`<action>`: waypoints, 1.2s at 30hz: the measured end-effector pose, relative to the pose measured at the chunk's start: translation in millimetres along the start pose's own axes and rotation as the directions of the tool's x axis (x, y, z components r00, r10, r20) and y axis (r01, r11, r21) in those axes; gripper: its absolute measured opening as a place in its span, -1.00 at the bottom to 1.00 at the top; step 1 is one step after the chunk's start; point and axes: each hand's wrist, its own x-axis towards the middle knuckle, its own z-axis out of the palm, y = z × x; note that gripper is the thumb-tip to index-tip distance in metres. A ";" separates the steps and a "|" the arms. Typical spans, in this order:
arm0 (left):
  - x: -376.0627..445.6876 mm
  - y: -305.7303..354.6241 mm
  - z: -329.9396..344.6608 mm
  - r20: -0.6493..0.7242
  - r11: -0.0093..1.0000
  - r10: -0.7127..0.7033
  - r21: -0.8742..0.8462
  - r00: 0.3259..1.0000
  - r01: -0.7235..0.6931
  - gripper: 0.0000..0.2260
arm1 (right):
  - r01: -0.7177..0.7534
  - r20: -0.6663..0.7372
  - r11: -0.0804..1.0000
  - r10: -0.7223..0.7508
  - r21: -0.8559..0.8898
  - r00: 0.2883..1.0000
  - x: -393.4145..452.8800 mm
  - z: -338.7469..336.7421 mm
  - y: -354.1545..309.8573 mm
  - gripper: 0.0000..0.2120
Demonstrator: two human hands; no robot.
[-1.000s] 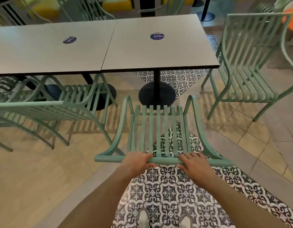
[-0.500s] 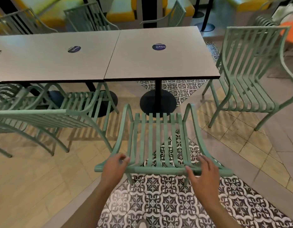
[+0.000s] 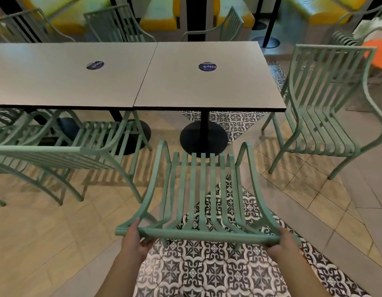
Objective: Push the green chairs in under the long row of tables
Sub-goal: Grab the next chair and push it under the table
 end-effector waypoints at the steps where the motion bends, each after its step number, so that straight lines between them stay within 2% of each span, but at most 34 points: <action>1: 2.4 1.1 3.0 -0.035 1.000 -0.025 -0.006 0.999 0.025 -0.51 | -0.007 -0.019 1.000 0.007 -0.005 1.000 2.0 2.4 1.0 -0.57; 4: 8.4 3.9 8.6 -0.097 0.998 -0.061 -0.011 0.993 0.060 -0.50 | -0.015 -0.047 0.999 0.014 -0.030 0.999 7.0 8.6 2.5 -0.62; 7: 10.8 5.0 17.9 -0.119 0.998 -0.068 -0.018 0.991 0.066 -0.52 | 0.000 -0.129 1.000 0.002 0.021 0.992 18.2 17.1 0.0 -0.62; 16: 20.7 16.8 49.4 -0.076 0.999 -0.039 0.021 0.996 0.041 -0.54 | 0.068 -0.166 0.996 -0.058 0.056 0.984 22.3 54.0 -9.9 -0.63; 21: 25.1 21.3 64.3 -0.060 0.998 -0.038 0.049 0.997 0.041 -0.53 | 0.063 -0.109 0.998 -0.063 -0.008 0.992 26.4 64.7 -18.4 -0.66; 27: 30.8 33.0 81.0 -0.007 0.996 -0.022 0.085 1.000 0.023 -0.54 | 0.060 -0.021 0.997 -0.061 -0.057 0.998 30.5 75.6 -30.1 -0.49; 36: 42.5 49.1 114.6 0.050 0.996 -0.031 0.082 0.998 0.027 -0.48 | 0.084 -0.022 0.996 -0.084 -0.026 0.996 41.6 116.4 -45.7 -0.50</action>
